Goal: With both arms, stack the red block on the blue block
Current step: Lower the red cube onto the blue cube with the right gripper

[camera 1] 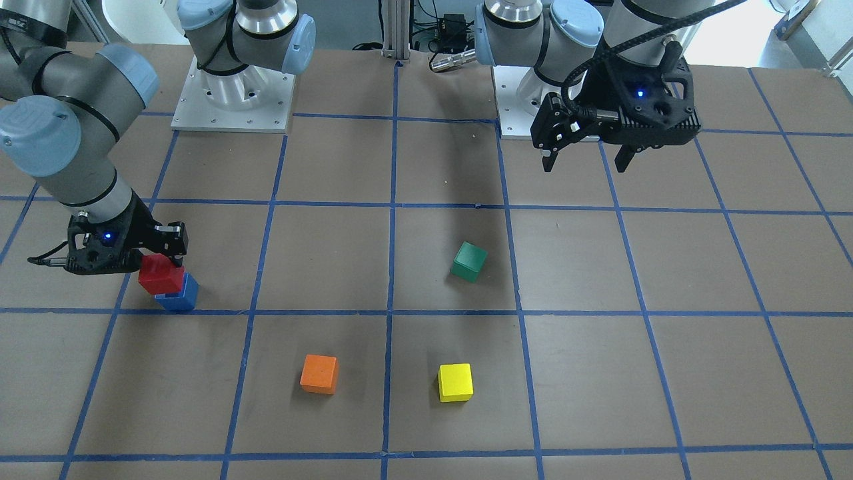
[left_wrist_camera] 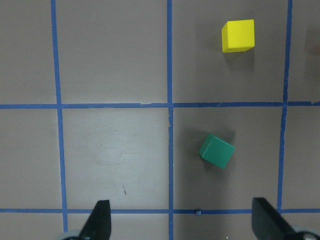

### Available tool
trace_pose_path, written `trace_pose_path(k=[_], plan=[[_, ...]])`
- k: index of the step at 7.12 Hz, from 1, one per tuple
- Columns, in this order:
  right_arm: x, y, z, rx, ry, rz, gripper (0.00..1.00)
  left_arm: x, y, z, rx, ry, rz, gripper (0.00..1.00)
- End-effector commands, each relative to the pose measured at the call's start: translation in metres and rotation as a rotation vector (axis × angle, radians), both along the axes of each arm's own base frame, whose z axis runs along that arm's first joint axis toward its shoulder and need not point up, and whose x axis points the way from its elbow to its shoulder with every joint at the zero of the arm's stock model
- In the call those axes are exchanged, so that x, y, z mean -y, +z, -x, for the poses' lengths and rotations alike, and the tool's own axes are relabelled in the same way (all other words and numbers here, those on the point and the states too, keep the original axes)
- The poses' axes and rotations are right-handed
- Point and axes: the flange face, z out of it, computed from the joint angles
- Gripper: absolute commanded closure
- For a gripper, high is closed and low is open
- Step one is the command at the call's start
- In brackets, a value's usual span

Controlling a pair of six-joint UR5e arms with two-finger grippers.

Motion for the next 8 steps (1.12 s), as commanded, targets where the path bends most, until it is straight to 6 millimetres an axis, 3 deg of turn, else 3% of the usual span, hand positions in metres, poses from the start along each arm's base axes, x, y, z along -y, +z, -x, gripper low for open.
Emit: trace_pose_path(k=[1,7,8], plan=[[0.0010,-0.0039,0.0005,0.000,-0.005,-0.006,1.00,0.0001,-0.0002,0.0000,0.000,-0.001,0.000,0.00],[0.0044,-0.0098,0.0012,0.005,-0.008,-0.018,1.00,-0.0001,-0.0004,0.0002,-0.001,-0.001,-0.002,0.00],[0.0045,-0.0096,0.0014,0.003,-0.008,-0.016,0.58,0.0001,-0.0002,0.0000,0.000,-0.001,0.000,0.00]])
